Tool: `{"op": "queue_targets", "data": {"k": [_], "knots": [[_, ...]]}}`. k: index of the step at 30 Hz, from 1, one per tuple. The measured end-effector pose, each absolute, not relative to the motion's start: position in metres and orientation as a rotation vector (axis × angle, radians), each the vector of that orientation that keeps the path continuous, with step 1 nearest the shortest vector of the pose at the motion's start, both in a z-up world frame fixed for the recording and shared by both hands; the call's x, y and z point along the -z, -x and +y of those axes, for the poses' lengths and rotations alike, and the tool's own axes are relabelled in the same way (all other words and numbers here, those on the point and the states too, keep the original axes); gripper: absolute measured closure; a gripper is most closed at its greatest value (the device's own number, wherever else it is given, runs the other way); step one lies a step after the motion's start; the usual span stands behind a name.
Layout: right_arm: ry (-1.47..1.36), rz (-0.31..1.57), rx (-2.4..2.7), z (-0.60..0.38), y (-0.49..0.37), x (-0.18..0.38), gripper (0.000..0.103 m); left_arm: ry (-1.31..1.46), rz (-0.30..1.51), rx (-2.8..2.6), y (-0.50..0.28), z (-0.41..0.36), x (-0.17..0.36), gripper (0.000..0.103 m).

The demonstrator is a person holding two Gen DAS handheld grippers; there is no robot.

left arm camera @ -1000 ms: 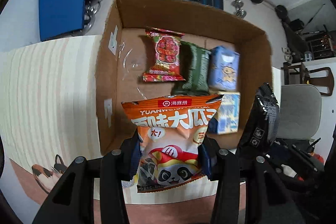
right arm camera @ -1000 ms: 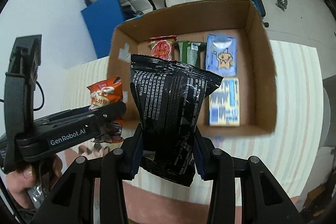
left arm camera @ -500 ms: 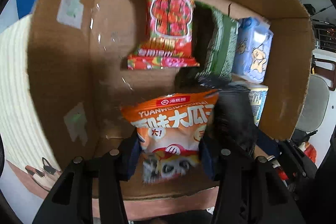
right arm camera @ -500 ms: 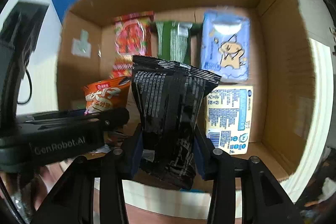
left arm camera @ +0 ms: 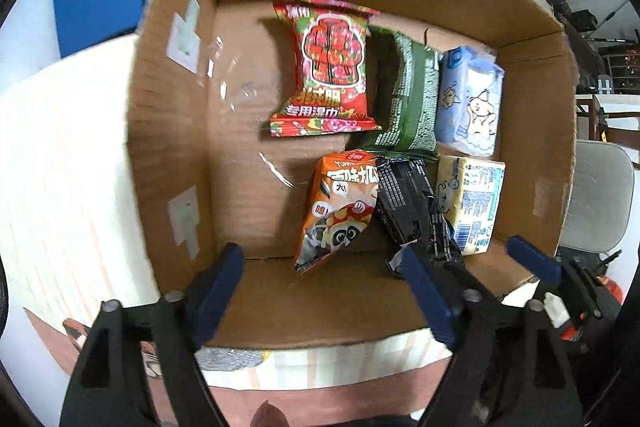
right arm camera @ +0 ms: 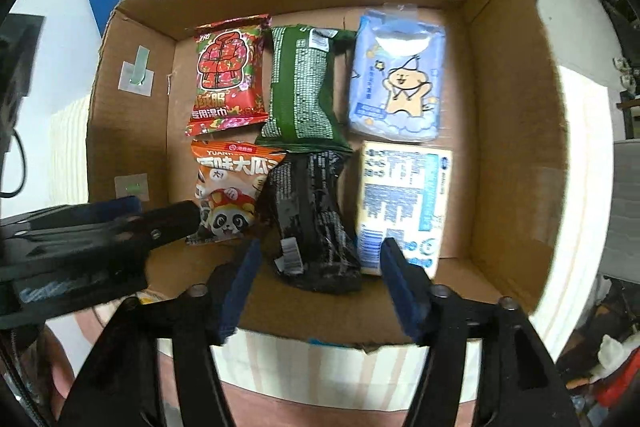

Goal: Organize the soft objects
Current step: 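Lower both bags into the box and open both tools, then grasp the silver glitter sponge with left tool while right tool grasps lilac cloth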

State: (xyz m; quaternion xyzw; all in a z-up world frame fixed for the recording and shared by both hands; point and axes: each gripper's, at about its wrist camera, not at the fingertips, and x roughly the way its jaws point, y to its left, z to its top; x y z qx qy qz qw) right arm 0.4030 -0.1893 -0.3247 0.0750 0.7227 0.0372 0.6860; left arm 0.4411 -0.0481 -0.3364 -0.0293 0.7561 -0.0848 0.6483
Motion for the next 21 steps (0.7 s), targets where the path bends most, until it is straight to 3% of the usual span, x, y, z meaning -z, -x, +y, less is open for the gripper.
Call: {"op": "queue_targets", "data": {"k": [3, 14, 21], "knots": [[-0.150, 1.595, -0.073, -0.189, -0.399, 0.314, 0.003, 0.031, 1.662, 0.176, -0.432, -0.047, 0.320, 0.004], [-0.180, 1.477, -0.073, -0.193, -0.377, 0.264, 0.000, 0.048, 1.499, 0.163, -0.421, -0.041, 0.265, 0.004], [-0.365, 1.367, -0.137, -0.220, -0.322, 0.237, 0.000, 0.022, 1.311, 0.072, -0.359, -0.015, 0.221, 0.004]]}}
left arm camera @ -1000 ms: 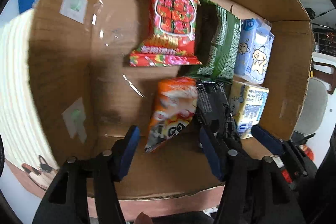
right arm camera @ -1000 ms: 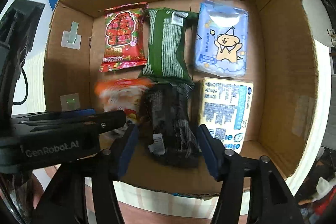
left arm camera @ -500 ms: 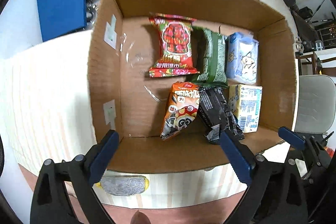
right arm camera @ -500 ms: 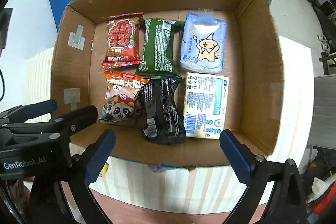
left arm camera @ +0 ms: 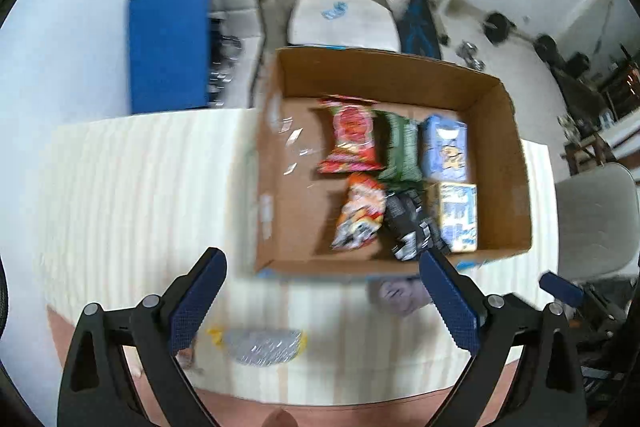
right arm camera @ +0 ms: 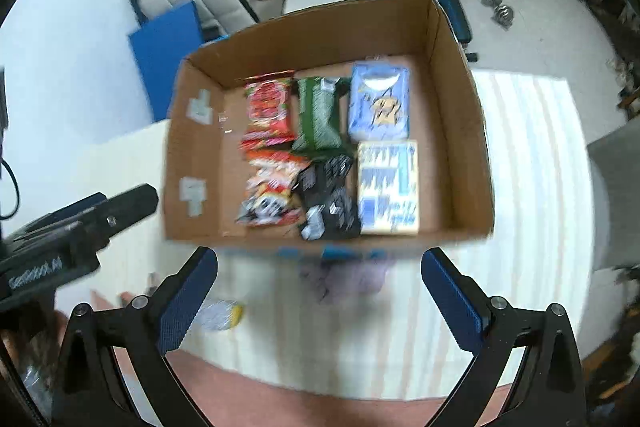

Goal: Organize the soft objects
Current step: 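Grasp the silver glitter sponge with left tool while right tool grasps lilac cloth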

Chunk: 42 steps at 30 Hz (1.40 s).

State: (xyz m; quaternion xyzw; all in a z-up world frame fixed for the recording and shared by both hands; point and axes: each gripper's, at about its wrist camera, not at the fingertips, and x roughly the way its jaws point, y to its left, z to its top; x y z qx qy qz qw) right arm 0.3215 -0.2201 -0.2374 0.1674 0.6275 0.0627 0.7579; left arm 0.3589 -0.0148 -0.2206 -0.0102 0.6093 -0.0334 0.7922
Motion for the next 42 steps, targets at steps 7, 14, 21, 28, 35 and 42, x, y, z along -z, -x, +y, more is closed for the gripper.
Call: {"op": "queue_targets", "data": {"k": [7, 14, 21, 28, 35, 42], "knots": [[-0.661, 1.401, -0.089, -0.253, -0.260, 0.296, 0.000, 0.258, 1.445, -0.042, -0.289, 0.040, 0.287, 0.004], [-0.752, 1.441, 0.009, -0.243, -0.261, 0.373, 0.017, 0.591, 1.600, -0.153, -0.264, 0.092, 0.380, 0.004], [-0.891, 1.384, 0.057, -0.232, -0.264, 0.403, 0.022, 0.862, 1.633, -0.214, -0.253, 0.123, 0.420, 0.004], [-0.906, 1.393, 0.051, -0.220, -0.267, 0.413, 0.069, 0.982, 1.658, -0.243, -0.259, 0.128, 0.446, 0.004], [-0.828, 1.418, 0.026, -0.230, -0.242, 0.398, 0.075, 0.812, 1.745, -0.274, -0.278, 0.105, 0.464, 0.004], [-0.665, 1.503, 0.013, -0.250, -0.211, 0.384, 0.084, 0.434, 1.759, -0.183, -0.303, 0.056, 0.459, 0.004]]}}
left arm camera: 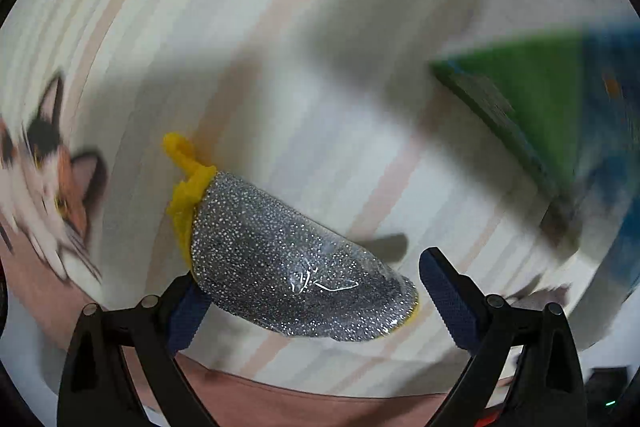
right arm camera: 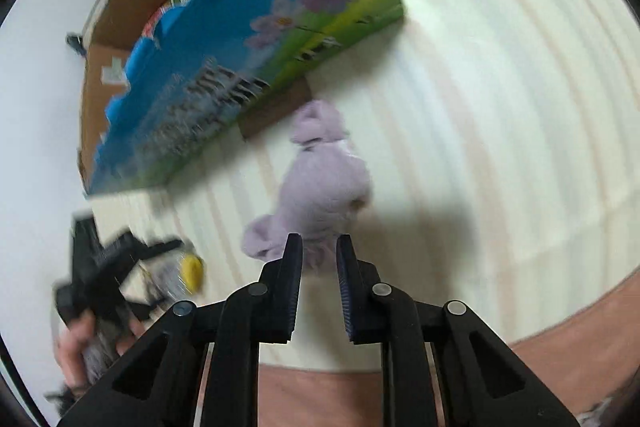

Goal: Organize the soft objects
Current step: 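Grasp the silver glitter sponge with left tool while right tool grasps lilac cloth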

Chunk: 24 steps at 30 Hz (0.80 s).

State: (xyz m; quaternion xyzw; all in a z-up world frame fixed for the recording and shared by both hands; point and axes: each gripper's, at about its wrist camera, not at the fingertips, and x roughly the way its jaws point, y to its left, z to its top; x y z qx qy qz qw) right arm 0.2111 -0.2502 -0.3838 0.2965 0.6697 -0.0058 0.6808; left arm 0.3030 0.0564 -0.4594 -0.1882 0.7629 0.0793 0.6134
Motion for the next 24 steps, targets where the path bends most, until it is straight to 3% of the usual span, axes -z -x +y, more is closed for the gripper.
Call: {"op": "queue_targets", "data": {"k": [4, 6, 8, 9, 13, 17, 19, 20, 21, 22, 24], "knots": [[-0.679, 1.530, 0.032, -0.268, -0.199, 0.385, 0.078, 0.229, 1.736, -0.104, -0.307, 0.025, 0.457, 0.004], [-0.703, 1.518, 0.040, -0.269, -0.198, 0.386, 0.051, 0.208, 1.737, -0.092, -0.301, 0.019, 0.455, 0.004], [-0.751, 1.485, 0.043, -0.275, -0.202, 0.382, 0.035, 0.333, 1.730, -0.110, -0.291, 0.034, 0.450, 0.004], [-0.772, 1.473, 0.044, -0.274, -0.206, 0.383, 0.033, 0.401, 1.728, -0.124, -0.283, 0.044, 0.447, 0.004], [-0.847, 1.466, 0.058, -0.265, -0.226, 0.397, 0.033, 0.738, 1.710, -0.187, -0.265, 0.073, 0.452, 0.004], [-0.863, 1.492, 0.079, -0.248, -0.246, 0.413, 0.033, 0.813, 1.709, -0.238, -0.263, 0.077, 0.463, 0.004], [-0.774, 1.519, 0.094, -0.241, -0.250, 0.412, 0.045, 0.719, 1.707, -0.259, -0.269, 0.062, 0.465, 0.015], [-0.737, 1.540, 0.087, -0.236, -0.251, 0.413, 0.060, 0.636, 1.704, -0.245, -0.272, 0.055, 0.461, 0.020], [-0.705, 1.561, 0.069, -0.231, -0.251, 0.412, 0.060, 0.557, 1.704, -0.216, -0.282, 0.044, 0.458, 0.033], [-0.637, 1.598, 0.044, -0.226, -0.249, 0.410, 0.061, 0.497, 1.708, -0.185, -0.287, 0.037, 0.456, 0.040], [-0.538, 1.636, 0.011, -0.220, -0.244, 0.405, 0.061, 0.339, 1.705, -0.137, -0.290, 0.029, 0.451, 0.040]]}}
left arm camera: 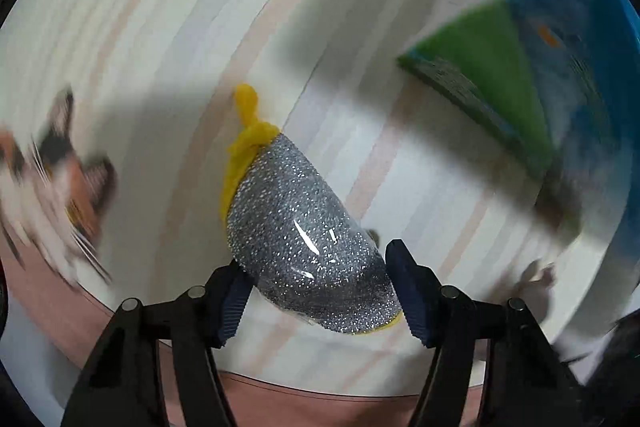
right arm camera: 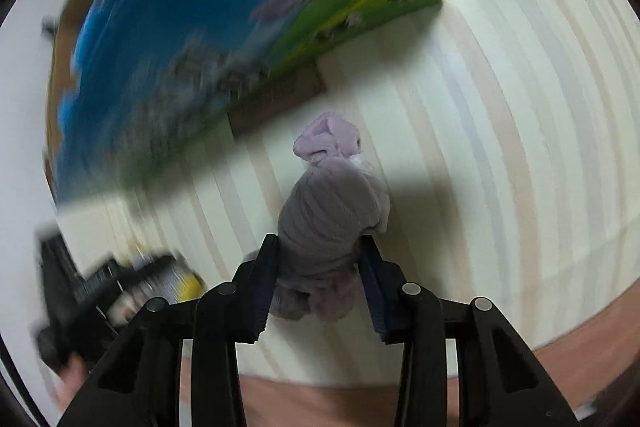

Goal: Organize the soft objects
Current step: 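Grasp the silver glitter sponge with left tool while right tool grasps lilac cloth, then place sponge and cloth into the box and open both tools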

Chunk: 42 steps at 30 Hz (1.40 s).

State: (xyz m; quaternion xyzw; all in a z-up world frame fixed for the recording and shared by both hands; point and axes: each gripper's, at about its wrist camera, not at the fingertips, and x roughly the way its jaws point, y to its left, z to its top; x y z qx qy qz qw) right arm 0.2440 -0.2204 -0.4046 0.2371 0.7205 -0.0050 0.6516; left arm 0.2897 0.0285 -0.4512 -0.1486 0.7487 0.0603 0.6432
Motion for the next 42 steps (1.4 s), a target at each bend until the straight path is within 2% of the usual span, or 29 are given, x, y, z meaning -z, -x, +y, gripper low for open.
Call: {"op": "queue_targets", "data": {"k": [5, 11, 14, 20, 25, 28, 32, 37, 42], "knots": [[-0.285, 1.719, -0.056, -0.210, -0.230, 0.397, 0.061, 0.084, 1.715, -0.068, -0.293, 0.015, 0.449, 0.042], [-0.278, 1.735, -0.035, -0.206, -0.232, 0.412, 0.056, 0.126, 1.699, -0.098, -0.300, 0.009, 0.458, 0.039], [-0.278, 1.740, -0.025, -0.203, -0.231, 0.422, 0.058, 0.115, 1.671, -0.080, -0.294, 0.019, 0.451, 0.051], [-0.334, 1.701, -0.089, -0.199, -0.222, 0.401, 0.062, 0.106, 1.635, -0.026, -0.282, 0.043, 0.405, 0.052], [-0.368, 1.589, -0.200, -0.203, -0.229, 0.334, 0.062, 0.055, 1.497, 0.071, -0.282, 0.035, 0.319, 0.052], [-0.366, 1.488, -0.272, -0.198, -0.249, 0.286, 0.062, 0.015, 1.434, 0.155, -0.304, 0.026, 0.271, 0.052], [-0.385, 1.387, -0.344, -0.186, -0.292, 0.248, 0.062, -0.056, 1.395, 0.215, -0.368, -0.003, 0.235, 0.052], [-0.406, 1.339, -0.378, -0.161, -0.363, 0.247, 0.062, -0.234, 1.411, 0.204, -0.442, -0.014, 0.239, 0.052], [-0.369, 1.371, -0.396, -0.134, -0.406, 0.277, 0.062, -0.353, 1.475, 0.186, -0.497, -0.027, 0.265, 0.052]]}}
